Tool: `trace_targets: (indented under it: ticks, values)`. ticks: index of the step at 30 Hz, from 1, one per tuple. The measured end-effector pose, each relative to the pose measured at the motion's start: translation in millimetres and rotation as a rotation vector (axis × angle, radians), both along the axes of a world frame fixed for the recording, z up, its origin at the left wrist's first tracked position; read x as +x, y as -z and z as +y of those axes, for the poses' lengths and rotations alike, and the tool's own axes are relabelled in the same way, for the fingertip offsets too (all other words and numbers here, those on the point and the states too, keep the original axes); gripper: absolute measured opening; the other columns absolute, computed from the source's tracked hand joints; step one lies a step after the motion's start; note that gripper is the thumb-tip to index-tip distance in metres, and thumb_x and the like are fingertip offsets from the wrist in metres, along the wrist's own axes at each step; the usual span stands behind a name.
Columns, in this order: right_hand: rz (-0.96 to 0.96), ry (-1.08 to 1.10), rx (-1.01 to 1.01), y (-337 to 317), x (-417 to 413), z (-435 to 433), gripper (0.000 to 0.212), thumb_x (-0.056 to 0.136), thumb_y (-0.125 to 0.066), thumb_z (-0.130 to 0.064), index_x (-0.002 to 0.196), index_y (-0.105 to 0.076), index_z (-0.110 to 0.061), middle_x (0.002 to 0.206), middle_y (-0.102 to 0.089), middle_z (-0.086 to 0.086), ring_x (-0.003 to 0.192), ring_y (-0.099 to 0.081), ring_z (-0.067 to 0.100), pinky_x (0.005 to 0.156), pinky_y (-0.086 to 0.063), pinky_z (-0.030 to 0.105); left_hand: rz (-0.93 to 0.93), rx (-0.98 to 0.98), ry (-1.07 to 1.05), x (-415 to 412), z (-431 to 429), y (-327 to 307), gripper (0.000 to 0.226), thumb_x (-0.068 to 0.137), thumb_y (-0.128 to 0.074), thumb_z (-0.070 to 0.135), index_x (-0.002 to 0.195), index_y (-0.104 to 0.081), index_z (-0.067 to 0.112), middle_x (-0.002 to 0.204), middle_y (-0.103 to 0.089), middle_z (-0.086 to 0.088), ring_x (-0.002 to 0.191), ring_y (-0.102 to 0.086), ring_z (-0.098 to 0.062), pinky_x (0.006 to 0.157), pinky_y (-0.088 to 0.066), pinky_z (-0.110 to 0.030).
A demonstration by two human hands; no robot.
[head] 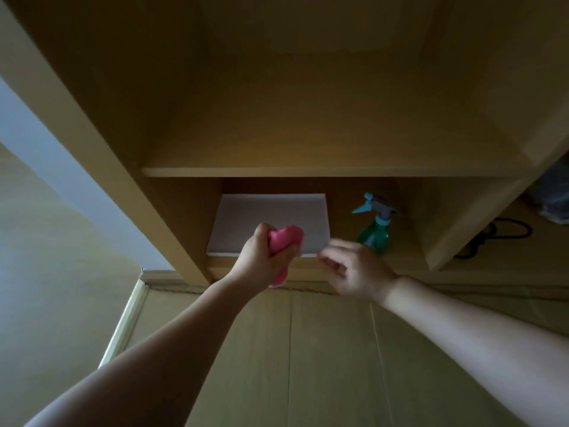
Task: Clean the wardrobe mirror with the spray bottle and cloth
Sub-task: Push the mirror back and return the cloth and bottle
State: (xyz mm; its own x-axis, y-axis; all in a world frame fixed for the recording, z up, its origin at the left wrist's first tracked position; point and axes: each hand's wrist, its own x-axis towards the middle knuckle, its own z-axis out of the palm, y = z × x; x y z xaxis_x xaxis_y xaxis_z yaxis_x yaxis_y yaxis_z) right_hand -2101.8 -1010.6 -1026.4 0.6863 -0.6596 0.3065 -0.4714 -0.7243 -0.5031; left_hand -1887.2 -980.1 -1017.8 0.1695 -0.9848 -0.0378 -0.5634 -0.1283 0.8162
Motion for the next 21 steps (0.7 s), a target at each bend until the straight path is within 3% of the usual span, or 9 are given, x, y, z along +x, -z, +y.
trace_targets:
  ticks: [4,9,13,15,17,19,21]
  values:
    - [-0.097,-0.085,0.194,-7.4,39.7,24.6,0.024,0.088,-0.063,-0.016,0.112,-0.067,-0.011,0.098,-0.065,-0.008,0.082,-0.056,-0.009,0.076,-0.044,0.009,0.011,0.049,-0.029,1.5,-0.2,-3.1,0.036,0.081,-0.072,0.038,0.097,-0.048,0.016,0.088,-0.059,0.000,0.076,-0.058,-0.015,0.068,-0.050,-0.033]
    - [-0.179,-0.021,0.320,-4.3,57.9,27.7,0.051,0.084,-0.072,-0.035,0.131,-0.056,-0.022,0.116,-0.064,-0.008,0.104,-0.058,-0.002,0.091,-0.047,0.016,0.249,0.120,-0.067,8.8,8.3,-12.6,0.030,0.091,-0.062,0.034,0.109,-0.050,0.014,0.098,-0.062,-0.006,0.085,-0.065,-0.017,0.074,-0.058,-0.037]
    - [-0.205,0.098,0.483,3.1,69.9,25.2,0.054,0.083,-0.074,-0.028,0.131,-0.049,-0.029,0.115,-0.062,-0.016,0.102,-0.060,-0.003,0.087,-0.052,0.019,0.461,0.104,0.033,20.1,14.1,-13.3,0.028,0.088,-0.056,-0.003,0.116,-0.054,0.004,0.092,-0.066,-0.008,0.073,-0.069,-0.005,0.063,-0.054,-0.019]
    - [-0.209,0.149,0.514,7.4,75.9,20.9,0.048,0.086,-0.071,-0.020,0.131,-0.052,-0.023,0.114,-0.065,-0.009,0.100,-0.063,0.002,0.086,-0.054,0.022,0.358,0.085,0.054,24.3,12.8,-9.3,0.032,0.084,-0.061,-0.007,0.112,-0.057,0.007,0.094,-0.069,-0.009,0.081,-0.070,-0.013,0.072,-0.058,-0.031]
    - [-0.207,0.189,0.500,11.5,81.5,15.5,0.032,0.088,-0.068,-0.015,0.119,-0.061,-0.019,0.101,-0.071,-0.004,0.088,-0.067,0.003,0.077,-0.055,0.022,0.233,0.065,0.057,29.3,10.2,-3.8,0.029,0.081,-0.065,-0.004,0.105,-0.060,0.011,0.090,-0.068,-0.006,0.081,-0.067,-0.019,0.078,-0.058,-0.042]
    - [-0.194,0.237,0.466,15.8,83.6,7.1,0.015,0.089,-0.067,-0.012,0.102,-0.067,-0.019,0.083,-0.071,-0.004,0.074,-0.065,0.002,0.063,-0.051,0.019,0.125,0.063,0.049,35.9,4.3,3.7,0.034,0.079,-0.061,-0.003,0.106,-0.060,0.018,0.090,-0.066,-0.002,0.082,-0.065,-0.020,0.075,-0.056,-0.039]
    - [-0.176,0.301,0.462,18.4,83.7,-5.0,0.012,0.089,-0.066,-0.010,0.099,-0.064,-0.017,0.080,-0.068,-0.003,0.069,-0.065,0.004,0.058,-0.052,0.019,0.014,0.064,0.021,46.2,-5.1,11.5,0.042,0.079,-0.056,0.000,0.116,-0.058,0.020,0.096,-0.065,0.001,0.086,-0.063,-0.018,0.071,-0.051,-0.028]
